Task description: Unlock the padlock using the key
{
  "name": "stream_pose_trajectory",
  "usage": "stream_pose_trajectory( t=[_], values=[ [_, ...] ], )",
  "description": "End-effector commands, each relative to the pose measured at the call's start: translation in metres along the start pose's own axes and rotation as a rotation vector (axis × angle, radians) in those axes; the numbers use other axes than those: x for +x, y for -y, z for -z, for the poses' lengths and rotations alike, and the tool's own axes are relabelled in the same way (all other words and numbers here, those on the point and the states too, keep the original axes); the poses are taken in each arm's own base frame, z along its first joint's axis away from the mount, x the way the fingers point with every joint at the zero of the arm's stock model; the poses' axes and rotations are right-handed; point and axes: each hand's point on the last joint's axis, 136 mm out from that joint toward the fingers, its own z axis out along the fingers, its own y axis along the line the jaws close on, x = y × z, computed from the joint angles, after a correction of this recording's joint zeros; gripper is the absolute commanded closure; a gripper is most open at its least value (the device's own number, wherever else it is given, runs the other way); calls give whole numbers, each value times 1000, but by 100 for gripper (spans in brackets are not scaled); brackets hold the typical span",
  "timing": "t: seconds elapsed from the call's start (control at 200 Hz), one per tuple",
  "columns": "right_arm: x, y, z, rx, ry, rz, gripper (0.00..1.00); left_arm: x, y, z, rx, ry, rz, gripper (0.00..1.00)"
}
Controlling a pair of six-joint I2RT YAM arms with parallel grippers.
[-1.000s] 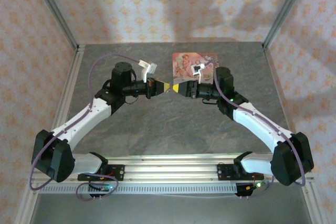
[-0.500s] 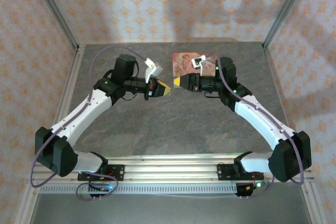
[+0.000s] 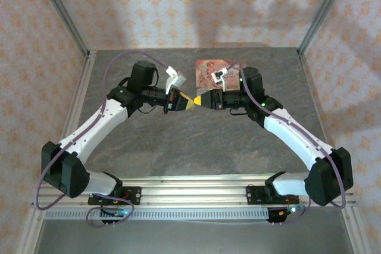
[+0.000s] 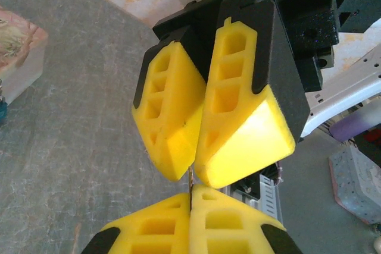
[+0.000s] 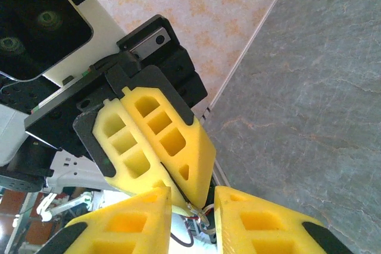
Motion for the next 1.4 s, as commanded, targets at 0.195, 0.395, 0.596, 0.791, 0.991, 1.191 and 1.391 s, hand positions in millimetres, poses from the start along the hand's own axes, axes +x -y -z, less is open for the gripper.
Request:
stream_pose_trajectory(
  t=[0.195, 0.395, 0.596, 0.791, 0.991, 1.191, 1.391],
  values=[
    [1, -17, 4, -47, -9, 87, 89, -11, 14, -1, 62, 12, -18, 100],
    [4, -16, 2, -62, -16, 97, 100, -12, 13, -2, 61, 14, -2, 100],
    [-1, -15, 3, -45, 19, 121, 100, -15, 10, -3, 52, 19, 15, 100],
    [-3, -8, 4, -12, 54, 120, 100, -16, -1, -6, 18, 30, 78, 100],
    [-3, -1, 6, 25, 83, 116, 100, -13, -9, -7, -27, 37, 114, 94],
    [-6, 5, 7, 61, 106, 108, 100, -12, -14, -7, -50, 33, 125, 87],
    [-5, 15, 8, 98, 117, 91, 100, -9, -17, -6, -77, 27, 135, 79]
  ],
)
